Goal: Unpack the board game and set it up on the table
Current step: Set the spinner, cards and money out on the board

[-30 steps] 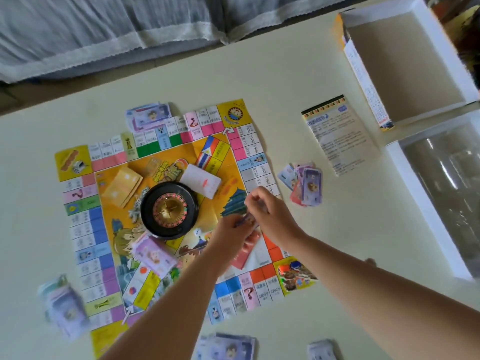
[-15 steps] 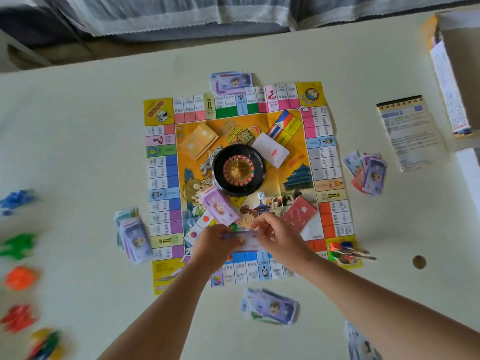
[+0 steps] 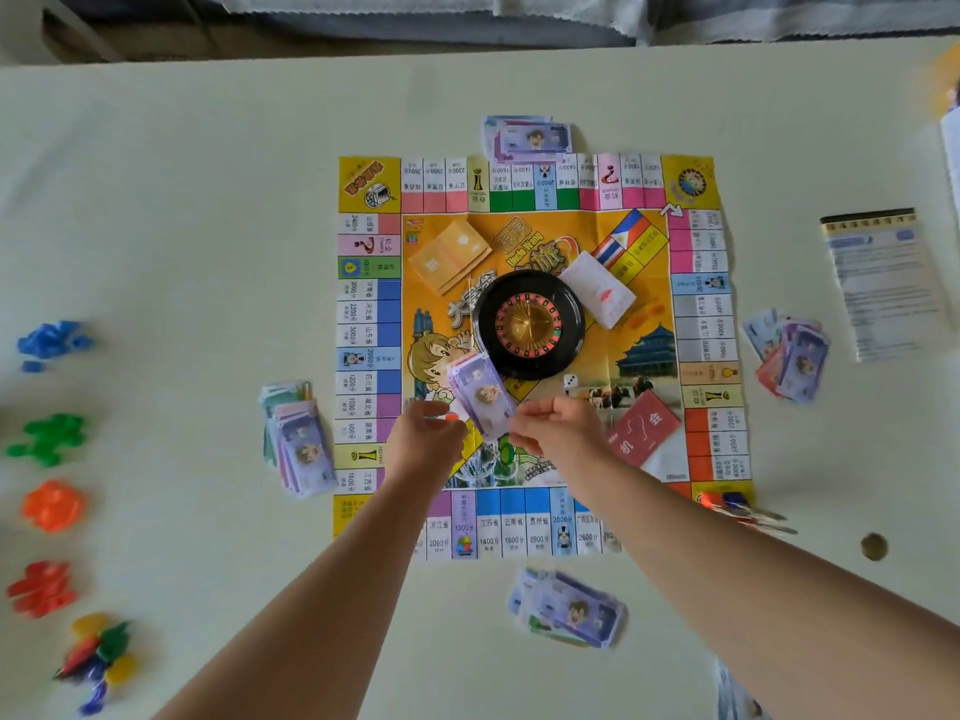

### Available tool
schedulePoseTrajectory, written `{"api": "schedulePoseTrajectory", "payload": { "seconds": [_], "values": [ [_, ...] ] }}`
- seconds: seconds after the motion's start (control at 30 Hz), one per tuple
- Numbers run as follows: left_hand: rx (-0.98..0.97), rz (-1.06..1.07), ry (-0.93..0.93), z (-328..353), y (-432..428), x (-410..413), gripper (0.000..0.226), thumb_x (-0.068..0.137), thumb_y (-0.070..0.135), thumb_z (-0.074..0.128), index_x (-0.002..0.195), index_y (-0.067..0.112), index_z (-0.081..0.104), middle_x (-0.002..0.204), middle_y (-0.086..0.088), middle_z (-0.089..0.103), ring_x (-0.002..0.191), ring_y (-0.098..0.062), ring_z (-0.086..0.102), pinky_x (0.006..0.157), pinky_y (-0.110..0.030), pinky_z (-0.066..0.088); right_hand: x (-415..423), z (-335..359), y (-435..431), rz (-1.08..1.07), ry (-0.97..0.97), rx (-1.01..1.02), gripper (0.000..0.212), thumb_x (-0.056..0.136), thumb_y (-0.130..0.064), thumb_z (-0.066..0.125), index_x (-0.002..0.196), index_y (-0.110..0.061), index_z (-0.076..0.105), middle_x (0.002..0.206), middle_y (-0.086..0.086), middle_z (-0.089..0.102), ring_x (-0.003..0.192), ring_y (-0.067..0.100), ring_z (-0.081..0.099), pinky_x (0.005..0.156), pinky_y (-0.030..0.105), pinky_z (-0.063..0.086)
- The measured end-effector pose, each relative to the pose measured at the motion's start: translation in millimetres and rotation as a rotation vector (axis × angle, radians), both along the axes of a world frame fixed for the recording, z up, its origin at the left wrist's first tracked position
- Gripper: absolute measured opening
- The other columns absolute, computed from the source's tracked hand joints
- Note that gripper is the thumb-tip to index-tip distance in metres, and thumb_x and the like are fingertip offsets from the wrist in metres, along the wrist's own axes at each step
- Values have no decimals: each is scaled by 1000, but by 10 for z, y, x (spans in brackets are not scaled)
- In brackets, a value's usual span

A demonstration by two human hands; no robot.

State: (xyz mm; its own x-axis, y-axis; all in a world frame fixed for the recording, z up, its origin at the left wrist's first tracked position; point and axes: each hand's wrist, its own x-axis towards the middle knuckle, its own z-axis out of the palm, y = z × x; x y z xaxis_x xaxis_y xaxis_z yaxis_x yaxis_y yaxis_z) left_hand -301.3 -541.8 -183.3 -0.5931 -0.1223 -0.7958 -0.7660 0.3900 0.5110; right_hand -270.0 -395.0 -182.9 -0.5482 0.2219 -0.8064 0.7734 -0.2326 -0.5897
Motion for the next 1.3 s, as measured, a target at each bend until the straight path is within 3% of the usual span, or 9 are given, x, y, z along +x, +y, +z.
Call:
{"api": "schedulePoseTrajectory", "payload": {
  "seconds": [0.1,0.23,0.33,0.43,0.67,0.8,0.9,1.07,1.3],
  "values": [
    [29,-12,-58,-62,50,-12,39,84,7,62,122,6,55,85,-7,65,74,-26,63,85,-51,55,-32,-152,-73,47,-28,159,14,80,4,71,79,-8,62,84,17,70,67,22,67,62,26,55],
    [42,-4,-69,-128,97,-16,39,85,8,61,124,7,54,97,-11,67,76,-24,64,84,-49,56,-16,-258,-88,283,37,550,8,78,-13,73,78,-13,65,78,0,67,71,16,63,67,30,52],
    [41,-6,-64,-167,114,-24,33,87,10,61,120,11,56,96,-8,69,76,-21,65,82,-48,57,-19,-272,-57,386,129,709,17,80,-18,69,96,-10,67,91,2,64,79,14,60,67,29,50],
    [57,7,-48,-174,152,-40,29,88,14,62,117,14,60,87,-4,72,78,-24,69,81,-51,57,-46,-304,-60,550,183,641,30,86,-19,66,113,-7,64,108,7,59,90,17,58,78,29,51],
    [75,46,-43,-111,199,-18,35,90,10,56,125,14,55,84,1,70,86,-30,66,87,-53,51,-15,-319,-62,656,219,589,39,88,-18,63,125,-8,58,111,10,50,94,18,53,73,23,42],
    [37,-8,-8,-12,190,63,46,91,11,53,137,11,46,111,-5,66,83,-19,60,88,-43,52,37,-286,-1,673,264,581,33,87,-18,63,120,-12,59,107,5,54,95,17,53,77,30,49],
    [-10,1,38,64,146,230,34,91,10,52,124,13,58,109,-9,67,88,-22,61,89,-42,53,137,-215,94,684,295,570,21,89,-13,60,110,-12,63,100,-1,56,86,12,55,76,26,48],
    [26,32,-7,119,93,807,15,93,11,52,96,12,66,75,-4,64,60,-16,59,67,-33,49,516,-76,185,720,251,478,13,90,-10,56,95,-15,67,84,-6,65,76,13,62,71,35,55],
    [11,-179,-142,-28,210,1816,15,90,9,52,82,13,64,65,-1,63,52,-15,57,56,-23,42,1384,-62,370,832,165,483,12,91,-12,55,91,-18,66,92,-8,68,82,8,63,76,28,54]
  ]
}}
